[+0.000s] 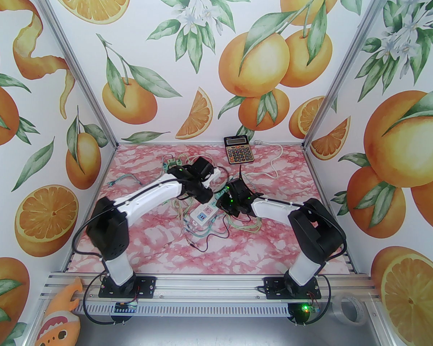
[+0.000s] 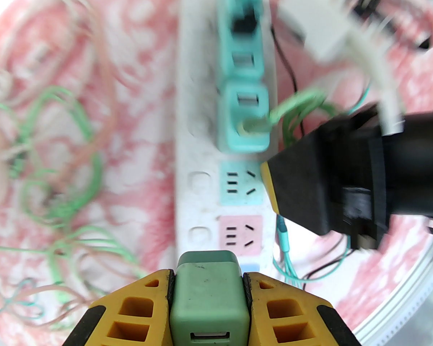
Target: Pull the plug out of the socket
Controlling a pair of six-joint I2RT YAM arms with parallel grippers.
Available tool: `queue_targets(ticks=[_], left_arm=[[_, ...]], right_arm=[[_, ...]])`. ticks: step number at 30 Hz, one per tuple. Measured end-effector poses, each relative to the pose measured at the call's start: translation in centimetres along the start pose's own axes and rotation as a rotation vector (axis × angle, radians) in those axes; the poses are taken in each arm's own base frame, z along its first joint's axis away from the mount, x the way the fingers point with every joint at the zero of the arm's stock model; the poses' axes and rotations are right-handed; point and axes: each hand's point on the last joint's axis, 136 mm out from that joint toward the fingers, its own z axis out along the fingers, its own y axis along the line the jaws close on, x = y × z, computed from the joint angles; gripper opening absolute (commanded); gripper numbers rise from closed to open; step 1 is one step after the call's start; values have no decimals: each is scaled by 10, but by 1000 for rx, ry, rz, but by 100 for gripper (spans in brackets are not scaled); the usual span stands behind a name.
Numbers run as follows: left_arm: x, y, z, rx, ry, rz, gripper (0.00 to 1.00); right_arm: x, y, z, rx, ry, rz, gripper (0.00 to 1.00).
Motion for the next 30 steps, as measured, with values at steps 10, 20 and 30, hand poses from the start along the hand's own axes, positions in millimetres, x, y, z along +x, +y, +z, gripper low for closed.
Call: queue_targets(ticks=[10,20,30], left_arm=[[-4,69,-94,-132,-278,-305,20],[97,168,-107,-335,-303,-827,19],[176,213,-97,-417,-268,-1185,19]], right_arm=[[-1,1,0,19,12,-18,25],[-1,2,0,41,26,-49,26],[-1,2,-1,47,31,-69,26]])
